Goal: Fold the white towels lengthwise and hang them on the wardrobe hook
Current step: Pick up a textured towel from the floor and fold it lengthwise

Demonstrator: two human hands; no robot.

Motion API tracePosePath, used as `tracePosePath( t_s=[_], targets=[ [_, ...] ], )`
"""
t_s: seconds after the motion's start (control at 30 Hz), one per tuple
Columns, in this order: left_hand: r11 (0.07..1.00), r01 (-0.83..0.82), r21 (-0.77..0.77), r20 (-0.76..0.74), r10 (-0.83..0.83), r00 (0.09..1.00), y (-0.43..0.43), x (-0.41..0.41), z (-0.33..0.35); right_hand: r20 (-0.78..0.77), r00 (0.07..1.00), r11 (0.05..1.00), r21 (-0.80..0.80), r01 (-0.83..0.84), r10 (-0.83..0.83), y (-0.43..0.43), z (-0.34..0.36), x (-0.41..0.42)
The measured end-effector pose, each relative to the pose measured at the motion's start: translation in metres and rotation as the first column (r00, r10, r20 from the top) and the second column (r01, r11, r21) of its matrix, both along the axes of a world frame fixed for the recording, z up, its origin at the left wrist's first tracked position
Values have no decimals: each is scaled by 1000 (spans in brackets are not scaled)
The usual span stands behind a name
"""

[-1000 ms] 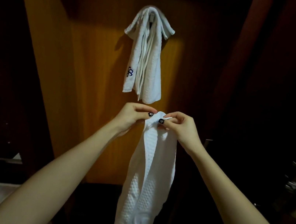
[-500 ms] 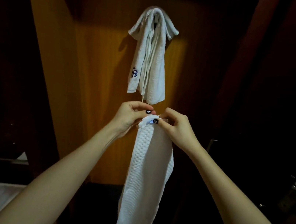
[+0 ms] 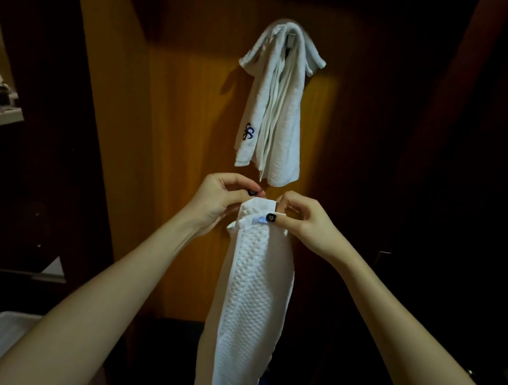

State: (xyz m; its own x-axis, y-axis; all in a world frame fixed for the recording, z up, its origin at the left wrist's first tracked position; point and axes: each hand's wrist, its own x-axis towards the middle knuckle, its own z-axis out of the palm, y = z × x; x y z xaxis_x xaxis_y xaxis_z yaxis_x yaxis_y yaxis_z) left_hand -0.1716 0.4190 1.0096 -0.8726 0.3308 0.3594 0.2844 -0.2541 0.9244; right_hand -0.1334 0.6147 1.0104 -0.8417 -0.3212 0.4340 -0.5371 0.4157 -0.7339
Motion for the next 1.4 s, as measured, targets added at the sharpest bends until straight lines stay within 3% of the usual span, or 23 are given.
tracePosePath(
  t_s=[0.13, 0.33, 0.47, 0.63, 0.87, 1.13, 1.23, 1.4],
  targets=[
    [995, -40, -96, -90, 31, 995, -12, 3, -5, -123, 989, 992, 80, 97, -87, -8, -9, -2],
    [941, -67, -332, -144, 20, 989, -31, 3, -13, -204, 966, 982, 60, 177, -161, -13, -10, -3],
    [955, -16, -296, -85, -10, 996, -30, 2, -12, -217, 960, 980, 57, 192, -175, -15, -8, -4],
    [942, -79, -325, -166, 25, 986, -19, -2, -14, -251, 955, 979, 80, 185, -160, -12, -7, -3],
    [855, -82, -512, -257, -62, 964, -17, -7, -11, -255, 951, 970, 120, 213, -177, -5, -11, 3],
    [871, -229, -435, -474, -5, 880, -10, -11, 4, -206, 959, 963, 142, 227, -196, -4, 0, 7],
    [865, -267, -424, -486, 31, 874, -13, -20, 11, -144, 972, 965, 162, 207, -184, -1, 3, 9],
    [870, -312, -381, -445, 123, 887, -21, -42, 11, 6, 972, 921, 321, 221, -235, 19, -18, 5]
  ],
)
